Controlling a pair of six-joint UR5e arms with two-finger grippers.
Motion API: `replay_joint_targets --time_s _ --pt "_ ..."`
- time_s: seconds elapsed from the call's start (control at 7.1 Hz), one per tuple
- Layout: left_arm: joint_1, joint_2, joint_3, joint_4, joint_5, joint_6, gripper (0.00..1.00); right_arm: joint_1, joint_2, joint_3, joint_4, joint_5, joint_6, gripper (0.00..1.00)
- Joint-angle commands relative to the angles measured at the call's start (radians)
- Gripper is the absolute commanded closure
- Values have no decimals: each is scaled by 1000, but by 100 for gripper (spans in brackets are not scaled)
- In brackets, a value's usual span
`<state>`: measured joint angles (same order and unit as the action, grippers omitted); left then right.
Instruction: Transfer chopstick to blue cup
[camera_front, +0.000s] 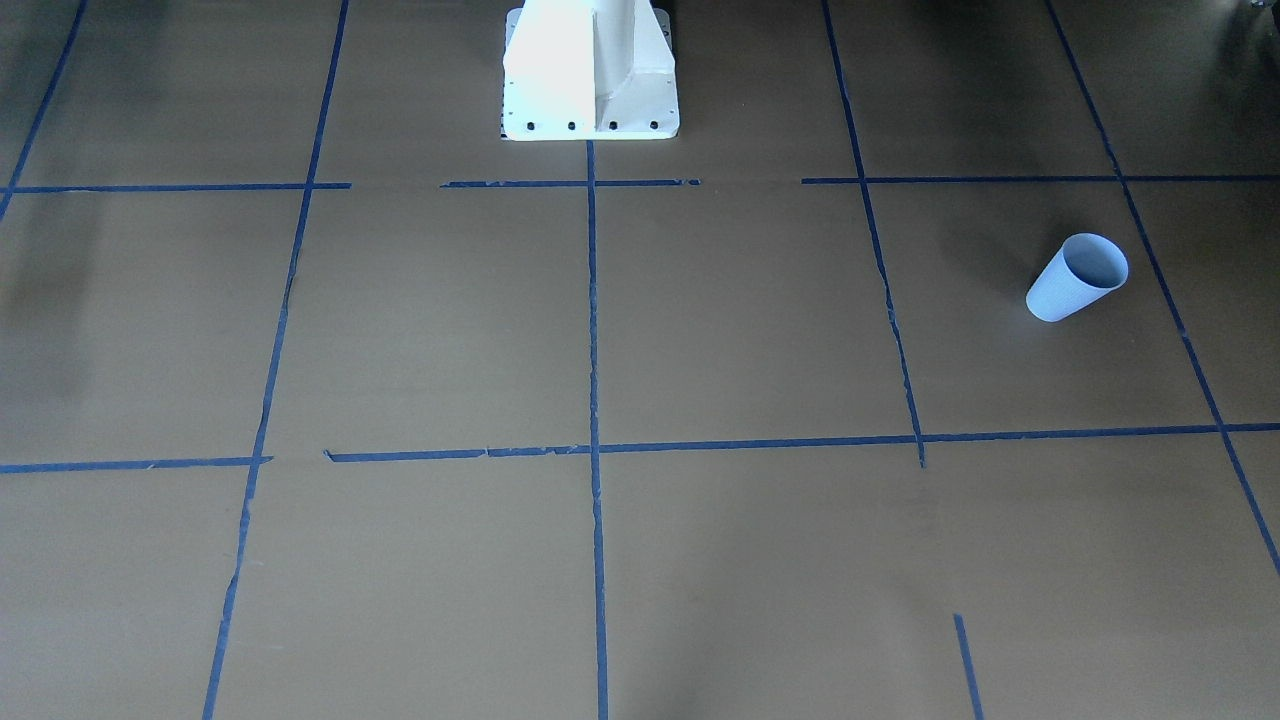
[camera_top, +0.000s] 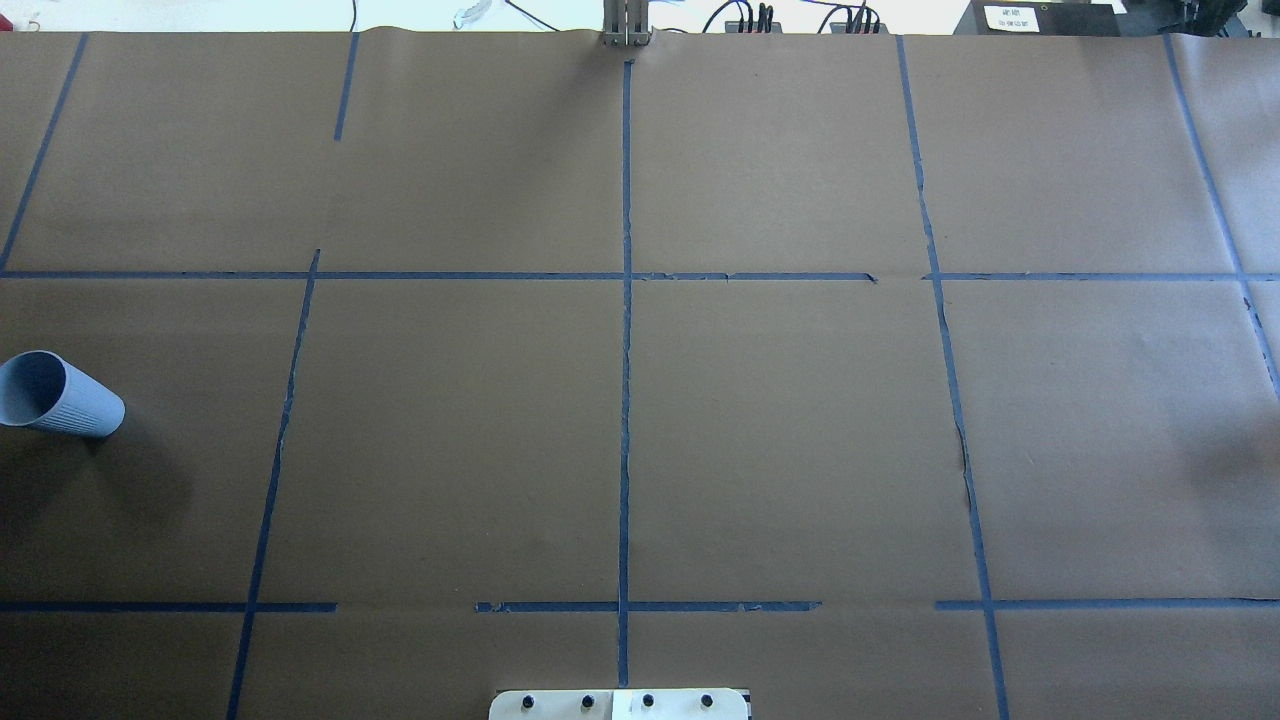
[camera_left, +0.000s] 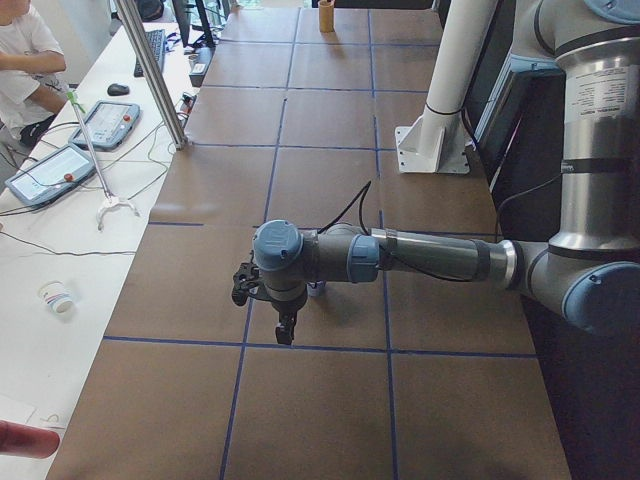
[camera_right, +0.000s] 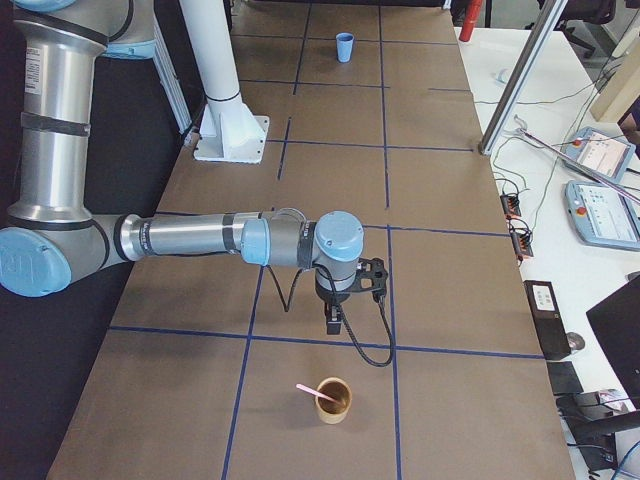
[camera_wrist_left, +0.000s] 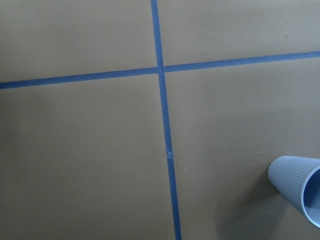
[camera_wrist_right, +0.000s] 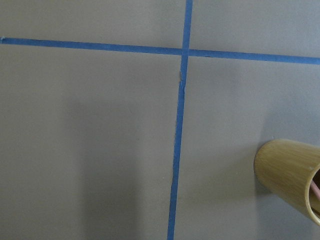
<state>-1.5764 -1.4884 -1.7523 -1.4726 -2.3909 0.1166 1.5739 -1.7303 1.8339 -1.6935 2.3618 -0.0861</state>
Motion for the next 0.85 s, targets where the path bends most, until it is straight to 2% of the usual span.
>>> replay_joint_targets --time_s 0.0,0.7 --pt "1 -1 -4 0 -4 -8 0 0 0 1 0 1 0 0" --pt "1 8 -9 0 -8 3 0 0 0 4 0 1 -1 0"
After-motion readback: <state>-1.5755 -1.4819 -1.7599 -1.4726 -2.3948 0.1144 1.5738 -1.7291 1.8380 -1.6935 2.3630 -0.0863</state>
